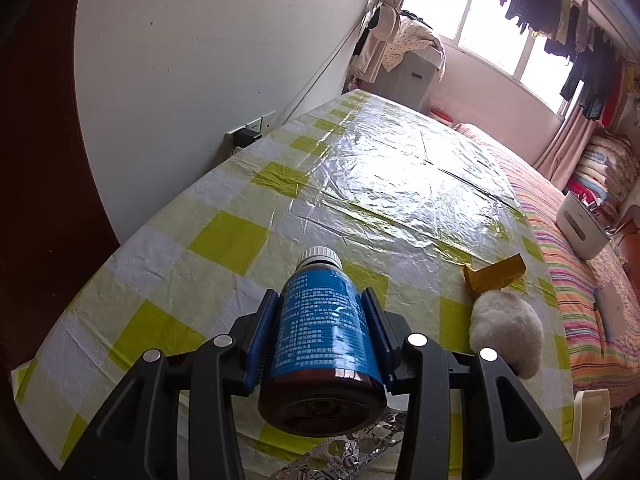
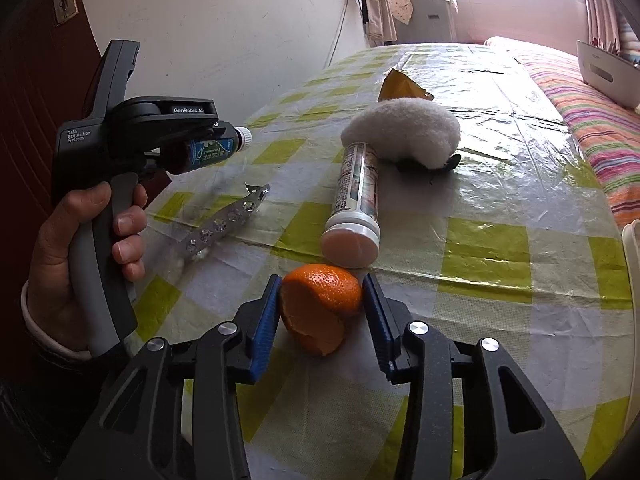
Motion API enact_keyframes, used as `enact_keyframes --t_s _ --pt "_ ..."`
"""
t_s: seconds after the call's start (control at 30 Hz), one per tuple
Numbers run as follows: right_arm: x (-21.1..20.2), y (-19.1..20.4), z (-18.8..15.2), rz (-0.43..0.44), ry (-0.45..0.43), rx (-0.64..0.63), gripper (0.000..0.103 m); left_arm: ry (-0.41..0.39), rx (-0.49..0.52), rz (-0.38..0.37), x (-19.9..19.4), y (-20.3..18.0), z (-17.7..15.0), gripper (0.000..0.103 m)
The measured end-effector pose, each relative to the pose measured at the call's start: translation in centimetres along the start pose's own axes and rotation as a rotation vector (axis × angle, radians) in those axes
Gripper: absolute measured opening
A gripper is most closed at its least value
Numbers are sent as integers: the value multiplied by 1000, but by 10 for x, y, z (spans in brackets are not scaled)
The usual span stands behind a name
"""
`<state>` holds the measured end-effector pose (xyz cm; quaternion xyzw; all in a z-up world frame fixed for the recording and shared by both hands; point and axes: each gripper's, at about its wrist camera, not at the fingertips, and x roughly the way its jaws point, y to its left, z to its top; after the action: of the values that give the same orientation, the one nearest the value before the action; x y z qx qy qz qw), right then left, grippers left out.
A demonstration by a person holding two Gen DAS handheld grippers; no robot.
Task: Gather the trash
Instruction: 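Grasp the blue medicine bottle with the left gripper while the right gripper grasps the orange peel, then carry the orange peel into the cream bin and open the right gripper while the left gripper lifts the bottle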
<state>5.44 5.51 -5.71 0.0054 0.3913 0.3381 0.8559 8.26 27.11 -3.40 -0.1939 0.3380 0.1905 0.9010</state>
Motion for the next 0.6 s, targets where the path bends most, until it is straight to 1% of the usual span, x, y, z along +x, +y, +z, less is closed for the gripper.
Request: enact_keyframes --t_s 0.07,0.13,0.3,0.43,0.6 --pt "-2 -1 -2 3 -11 5 31 -4 2 -17 -4 -1 -3 41" --pt "-8 -3 -4 9 -29 7 30 -14 5 -31 -7 -1 -6 41" --pt "-22 -17 -4 33 -82 59 30 -47 21 -54 -18 -4 -13 41" --pt "-32 -30 -6 35 -114 107 30 -64 27 -71 -26 -6 -17 41" --pt "-48 -44 -8 22 -165 153 30 -108 41 -86 -43 -12 -23 41"
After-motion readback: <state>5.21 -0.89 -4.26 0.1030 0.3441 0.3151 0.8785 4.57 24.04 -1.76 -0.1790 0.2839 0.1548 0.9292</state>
